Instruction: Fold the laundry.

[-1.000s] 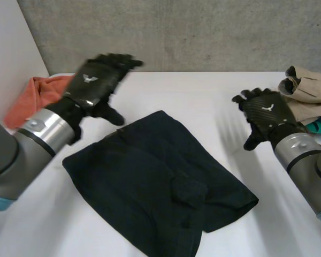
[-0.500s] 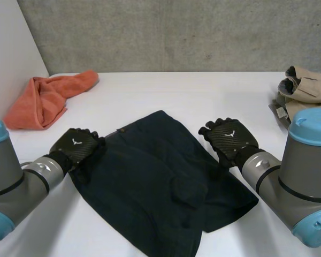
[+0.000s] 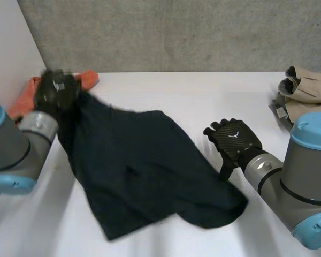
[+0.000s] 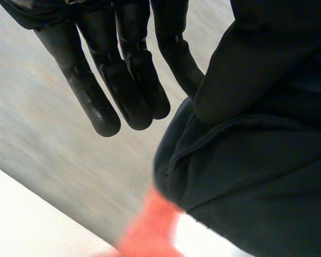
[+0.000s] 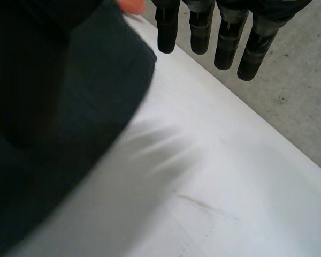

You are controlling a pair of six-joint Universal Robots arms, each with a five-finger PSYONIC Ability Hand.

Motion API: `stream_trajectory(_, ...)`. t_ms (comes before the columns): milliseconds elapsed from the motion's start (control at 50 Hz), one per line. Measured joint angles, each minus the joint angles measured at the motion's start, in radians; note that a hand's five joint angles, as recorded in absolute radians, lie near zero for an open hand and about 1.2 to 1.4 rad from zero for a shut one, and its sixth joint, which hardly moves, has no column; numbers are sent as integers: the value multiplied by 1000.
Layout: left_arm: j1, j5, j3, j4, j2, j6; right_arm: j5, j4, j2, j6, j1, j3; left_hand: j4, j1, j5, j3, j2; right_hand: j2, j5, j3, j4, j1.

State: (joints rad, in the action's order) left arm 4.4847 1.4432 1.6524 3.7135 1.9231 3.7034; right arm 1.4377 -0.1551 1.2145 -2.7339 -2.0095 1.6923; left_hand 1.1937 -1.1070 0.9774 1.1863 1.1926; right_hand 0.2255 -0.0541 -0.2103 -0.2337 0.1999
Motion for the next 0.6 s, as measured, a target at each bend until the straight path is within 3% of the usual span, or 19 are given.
stream_trajectory(80,-102,17,-66,127,-55,-11,16,-2,4,0,0,-4,3,-16,5,0,1,0,0,0,0,0)
stream_trajectory(160,-217,-26,-121,180,-59,-31,39,-5,8,-4,3,-11,4,-31,25,0,1,0,0,0,0,0)
stream_trajectory(320,-413,-255,-147,168,52,-105,88,-22,27,-11,61,-30,4,-31,25,1,2,0,0,0,0,0)
stream_trajectory(360,-461,-323,-139,133,97,-124,97,-30,35,-12,94,-38,-439,412,-396,-426,-436,0,0,0,0,0)
stream_trajectory(420,-493,-361,-129,79,132,-134,99,-35,39,-12,120,-46,-610,601,-570,-594,-607,0,0,0,0,0)
stream_trajectory(440,-503,-371,-125,50,144,-136,99,-37,40,-12,141,-54,-919,887,-867,-898,-920,0,0,0,0,0)
stream_trajectory(540,-506,-366,-111,-43,144,-140,90,-35,41,-12,182,-72,-989,910,-932,-977,-987,0,0,0,0,0)
stream_trajectory(600,-459,-320,-95,-90,92,-145,74,-31,41,-8,196,-85,-989,910,-932,-977,-988,0,0,0,0,0)
